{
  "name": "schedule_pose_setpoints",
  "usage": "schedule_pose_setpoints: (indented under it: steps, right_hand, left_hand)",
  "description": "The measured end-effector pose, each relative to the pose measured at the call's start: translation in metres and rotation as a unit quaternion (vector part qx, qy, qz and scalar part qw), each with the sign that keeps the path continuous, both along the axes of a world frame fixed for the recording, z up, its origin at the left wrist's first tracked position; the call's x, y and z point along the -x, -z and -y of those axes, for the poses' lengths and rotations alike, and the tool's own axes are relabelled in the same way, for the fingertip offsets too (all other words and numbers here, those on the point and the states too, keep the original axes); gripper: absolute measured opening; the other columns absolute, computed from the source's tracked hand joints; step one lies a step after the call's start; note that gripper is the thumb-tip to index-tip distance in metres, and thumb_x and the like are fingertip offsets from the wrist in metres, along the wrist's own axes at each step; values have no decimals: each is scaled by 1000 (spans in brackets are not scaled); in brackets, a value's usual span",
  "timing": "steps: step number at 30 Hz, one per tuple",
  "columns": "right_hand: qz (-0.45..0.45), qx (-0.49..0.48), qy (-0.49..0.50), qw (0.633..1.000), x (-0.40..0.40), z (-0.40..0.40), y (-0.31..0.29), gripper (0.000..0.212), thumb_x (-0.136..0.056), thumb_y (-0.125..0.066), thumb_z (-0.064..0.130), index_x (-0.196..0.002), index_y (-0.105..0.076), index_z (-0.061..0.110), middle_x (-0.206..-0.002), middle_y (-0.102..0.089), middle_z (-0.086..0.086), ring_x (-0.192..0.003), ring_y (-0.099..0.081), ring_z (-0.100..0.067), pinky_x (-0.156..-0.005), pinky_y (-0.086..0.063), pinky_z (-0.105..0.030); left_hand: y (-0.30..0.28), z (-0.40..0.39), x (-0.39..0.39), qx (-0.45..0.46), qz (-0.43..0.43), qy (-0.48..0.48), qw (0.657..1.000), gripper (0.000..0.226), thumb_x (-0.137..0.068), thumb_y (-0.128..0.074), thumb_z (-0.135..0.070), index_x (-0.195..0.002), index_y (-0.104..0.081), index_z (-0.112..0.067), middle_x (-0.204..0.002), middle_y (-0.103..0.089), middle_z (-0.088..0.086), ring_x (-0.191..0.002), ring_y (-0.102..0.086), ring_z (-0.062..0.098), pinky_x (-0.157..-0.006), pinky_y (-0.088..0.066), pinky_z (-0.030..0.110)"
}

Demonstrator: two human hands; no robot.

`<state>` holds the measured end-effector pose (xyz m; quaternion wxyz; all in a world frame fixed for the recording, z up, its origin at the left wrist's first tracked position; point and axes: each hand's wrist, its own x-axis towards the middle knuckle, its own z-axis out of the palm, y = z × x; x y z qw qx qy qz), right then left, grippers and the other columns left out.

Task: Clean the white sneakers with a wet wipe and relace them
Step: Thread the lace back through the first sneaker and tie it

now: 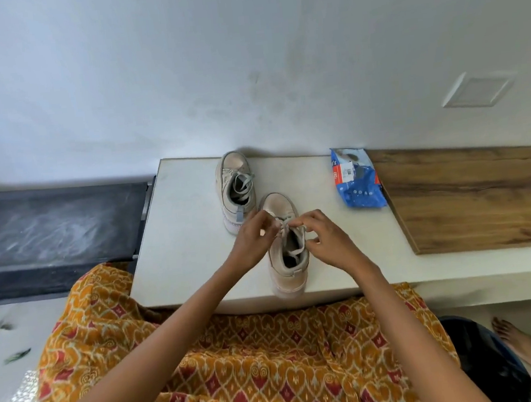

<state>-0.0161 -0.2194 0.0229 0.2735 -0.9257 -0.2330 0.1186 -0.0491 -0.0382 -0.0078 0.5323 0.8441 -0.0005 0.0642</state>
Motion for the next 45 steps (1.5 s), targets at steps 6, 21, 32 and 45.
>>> schedule_pose_setpoints:
  steps: [6,21,32,45]
  right_hand:
    - [4,-30,-17,999,2,7,-2,32,-80,-65,24,-111,-59,31,-119,-47,14,-99,-54,-6,-81,-53,-34]
    - [-154,-631,371,664,-14,30,-48,31,-93,-49,26,-63,-43,22,-49,-54,7,-53,-54,-7,-55,-41,-22]
    - [-218,-321,283,877,-23,14,-31,26,-90,-52,-2,-115,-52,5,-79,-57,-7,-71,-56,-12,-67,-50,-21]
    - [-66,-274,130,951,-7,-50,-116,32,-99,-42,33,-91,-69,18,-53,-54,1,-50,-49,-5,-57,-40,-18]
  left_hand:
    - [-23,6,1,365,-148,-42,918,20,-91,-42,-15,-80,-57,-9,-79,-56,3,-80,-53,14,-79,-42,32]
    - [-64,-74,-4,605,-26,-231,761,34,-93,-50,-27,-63,-37,-21,-45,-35,-7,-39,-31,10,-44,-30,22]
    - [-51,-68,0,337,-116,-173,918,29,-95,-52,-35,-73,-52,-16,-54,-36,-6,-44,-26,8,-40,-20,18]
    - [-147,-41,-18,473,-6,34,880,20,-100,-43,-18,-90,-57,-8,-82,-70,7,-77,-68,24,-81,-57,36]
